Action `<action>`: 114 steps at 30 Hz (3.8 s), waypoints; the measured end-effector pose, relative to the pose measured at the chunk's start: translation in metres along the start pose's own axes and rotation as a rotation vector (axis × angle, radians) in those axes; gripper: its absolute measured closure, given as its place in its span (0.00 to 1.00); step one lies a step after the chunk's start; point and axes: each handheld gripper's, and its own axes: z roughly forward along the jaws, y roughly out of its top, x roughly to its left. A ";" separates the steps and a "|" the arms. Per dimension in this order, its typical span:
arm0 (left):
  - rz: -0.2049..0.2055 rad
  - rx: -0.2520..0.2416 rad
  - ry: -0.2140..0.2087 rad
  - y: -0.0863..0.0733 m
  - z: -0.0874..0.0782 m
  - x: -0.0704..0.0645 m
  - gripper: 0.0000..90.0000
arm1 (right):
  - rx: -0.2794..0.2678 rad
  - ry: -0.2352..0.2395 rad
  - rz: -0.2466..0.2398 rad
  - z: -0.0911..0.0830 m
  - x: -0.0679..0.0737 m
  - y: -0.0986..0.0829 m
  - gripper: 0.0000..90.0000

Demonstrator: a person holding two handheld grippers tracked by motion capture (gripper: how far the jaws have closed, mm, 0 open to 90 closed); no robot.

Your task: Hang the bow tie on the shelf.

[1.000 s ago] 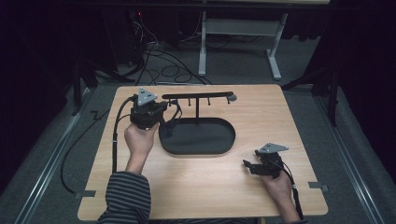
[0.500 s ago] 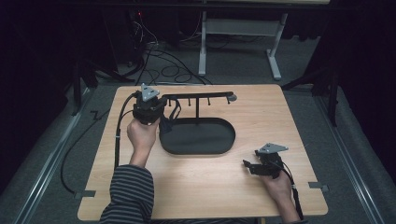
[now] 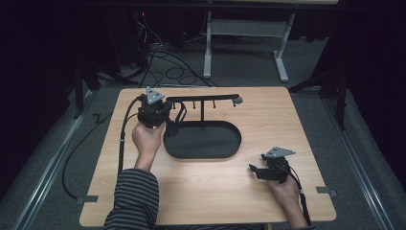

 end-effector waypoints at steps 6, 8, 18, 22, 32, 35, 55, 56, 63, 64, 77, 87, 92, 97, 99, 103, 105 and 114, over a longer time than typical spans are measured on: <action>-0.008 0.009 -0.004 -0.002 0.002 0.002 0.92 | 0.001 0.000 0.000 0.000 0.000 0.000 0.35; -0.008 0.010 -0.005 -0.003 0.002 0.002 0.92 | 0.002 0.001 0.002 0.000 0.000 0.000 0.35; -0.016 0.020 -0.007 -0.003 -0.001 0.006 0.90 | 0.002 0.000 0.003 0.000 0.000 0.000 0.35; -0.018 0.023 -0.005 -0.004 -0.003 0.007 0.89 | 0.001 0.001 0.003 0.000 0.000 0.000 0.35; -0.034 0.020 -0.009 -0.006 -0.008 0.010 0.82 | 0.002 0.003 0.009 0.000 0.000 0.000 0.35; -0.031 0.022 -0.009 -0.007 -0.009 0.011 0.80 | 0.001 0.003 0.009 0.000 0.000 0.000 0.35; -0.054 0.011 -0.033 -0.022 -0.032 0.016 0.66 | 0.001 0.000 0.000 0.000 0.000 0.000 0.35; -0.060 0.009 -0.033 -0.025 -0.035 0.017 0.66 | 0.001 0.000 0.000 0.000 0.000 0.000 0.35; -0.098 -0.019 -0.037 -0.038 -0.055 0.028 0.65 | 0.004 0.000 -0.001 0.000 0.000 0.000 0.35; -0.101 -0.024 -0.037 -0.040 -0.057 0.028 0.64 | 0.004 -0.001 -0.001 0.000 0.000 0.000 0.35; -0.121 -0.036 -0.047 -0.055 -0.077 0.031 0.63 | 0.005 -0.002 0.000 0.000 0.000 0.000 0.35; -0.122 -0.040 -0.053 -0.064 -0.088 0.029 0.61 | 0.005 -0.002 -0.001 0.000 0.000 0.000 0.35; -0.133 -0.045 -0.059 -0.070 -0.091 0.028 0.60 | 0.005 -0.002 -0.001 0.000 0.001 0.000 0.35; -0.135 -0.052 -0.064 -0.075 -0.095 0.026 0.60 | 0.005 -0.002 -0.001 0.000 0.001 0.000 0.35; -0.133 -0.054 -0.065 -0.077 -0.097 0.025 0.60 | 0.005 -0.002 -0.001 0.000 0.001 0.000 0.35; -0.127 -0.062 -0.069 -0.079 -0.103 0.023 0.60 | 0.005 -0.002 -0.001 0.000 0.001 0.000 0.35; -0.128 -0.064 -0.070 -0.079 -0.104 0.023 0.59 | 0.006 -0.002 0.000 0.000 0.001 0.000 0.35; -0.130 -0.060 -0.084 -0.086 -0.109 0.020 0.59 | 0.005 -0.002 -0.003 0.000 0.001 0.000 0.35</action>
